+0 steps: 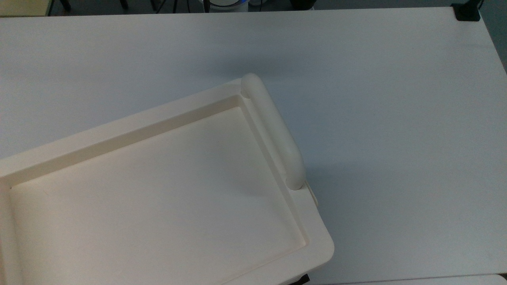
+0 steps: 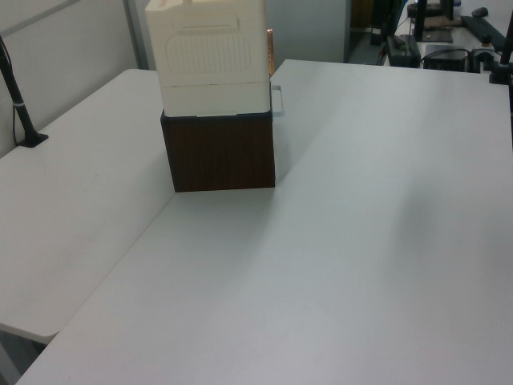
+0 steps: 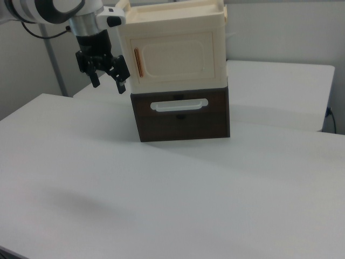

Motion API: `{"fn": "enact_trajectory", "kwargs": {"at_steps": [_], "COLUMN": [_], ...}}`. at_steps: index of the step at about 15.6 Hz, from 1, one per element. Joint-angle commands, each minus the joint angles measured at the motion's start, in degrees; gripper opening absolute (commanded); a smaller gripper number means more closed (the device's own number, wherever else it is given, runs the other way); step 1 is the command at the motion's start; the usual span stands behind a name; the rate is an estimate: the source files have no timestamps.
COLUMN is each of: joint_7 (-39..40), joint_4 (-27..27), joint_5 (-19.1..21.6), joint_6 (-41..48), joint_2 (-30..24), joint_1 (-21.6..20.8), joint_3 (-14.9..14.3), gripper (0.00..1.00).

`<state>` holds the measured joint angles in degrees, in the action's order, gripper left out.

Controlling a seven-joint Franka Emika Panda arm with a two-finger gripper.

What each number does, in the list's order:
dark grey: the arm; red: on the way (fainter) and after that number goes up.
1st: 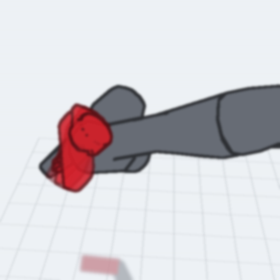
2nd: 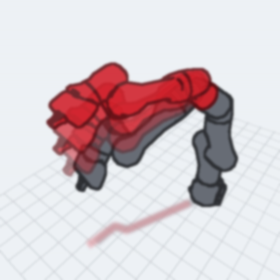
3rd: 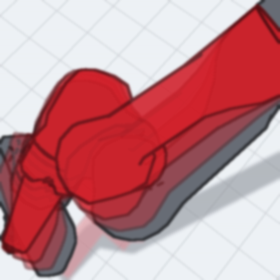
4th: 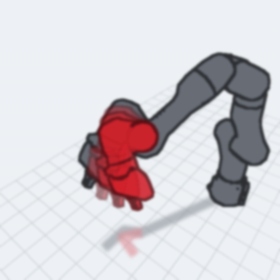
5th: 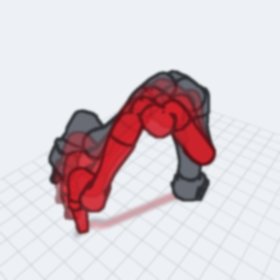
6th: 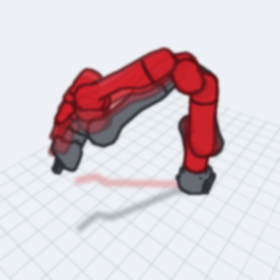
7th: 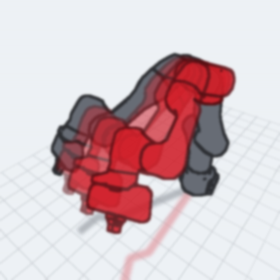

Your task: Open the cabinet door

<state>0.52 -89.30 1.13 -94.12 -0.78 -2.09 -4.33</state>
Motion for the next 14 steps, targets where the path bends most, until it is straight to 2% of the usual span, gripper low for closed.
{"fn": "enact_trajectory", "kwargs": {"at_steps": [1,4,8,11,14], "joint_7": [0.9,3.5,14.6,15.6,16.3], "joint_4": [-1.0,-1.1,-0.5,-0.3,-0.2], "joint_5": [-0.4,-0.2,0.5,6.5,6.7], "joint_6": [-0.7,-1.2,-1.3,-1.4,-2.5], "joint_2": [-0.5,-0.3,-0.1,-0.1,0.0], "joint_1": [-0.5,-0.1,1.6,2.9,3.0], "joint_3": [-0.3,-0.3,-0.3,-0.6,-0.6], "gripper": [1.00,1.00,1.00,1.00,1.00]}}
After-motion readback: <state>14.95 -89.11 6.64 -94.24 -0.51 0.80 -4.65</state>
